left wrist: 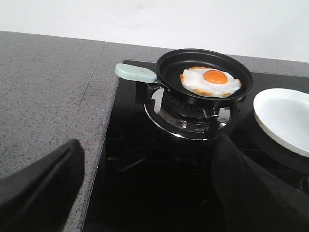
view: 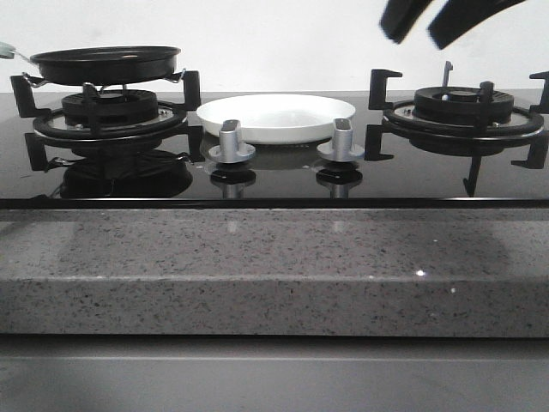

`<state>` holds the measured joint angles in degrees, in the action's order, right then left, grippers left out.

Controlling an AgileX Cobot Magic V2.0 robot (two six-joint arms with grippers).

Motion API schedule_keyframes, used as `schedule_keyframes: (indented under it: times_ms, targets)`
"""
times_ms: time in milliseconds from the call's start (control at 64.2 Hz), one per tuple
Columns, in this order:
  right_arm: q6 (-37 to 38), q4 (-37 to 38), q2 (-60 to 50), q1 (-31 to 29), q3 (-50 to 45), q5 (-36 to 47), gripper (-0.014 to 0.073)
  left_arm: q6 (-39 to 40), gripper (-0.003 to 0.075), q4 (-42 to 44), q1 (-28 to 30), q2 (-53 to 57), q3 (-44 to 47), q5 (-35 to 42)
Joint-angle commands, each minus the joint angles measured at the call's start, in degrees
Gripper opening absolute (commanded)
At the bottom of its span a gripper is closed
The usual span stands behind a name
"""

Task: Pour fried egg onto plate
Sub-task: 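Lower the right gripper to the white plate rim and grasp it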

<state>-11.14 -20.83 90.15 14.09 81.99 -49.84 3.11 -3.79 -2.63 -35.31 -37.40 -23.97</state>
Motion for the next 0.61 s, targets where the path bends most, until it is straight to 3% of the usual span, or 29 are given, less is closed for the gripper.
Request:
schedule_keyframes:
  times_ms: [0,592]
  targets:
    - [-0.6,-2.8,2.3,-0.5,6.5,0.0,0.0427,0.0,0.0545,-0.5,-0.4,-0.4,-2.1,4.5]
    - [-0.6,-3.1,25.0,-2.3,30.2,-6.7,0.0391,0.0,0.0545,-0.5,-0.4,-0.4,-2.1,4.5]
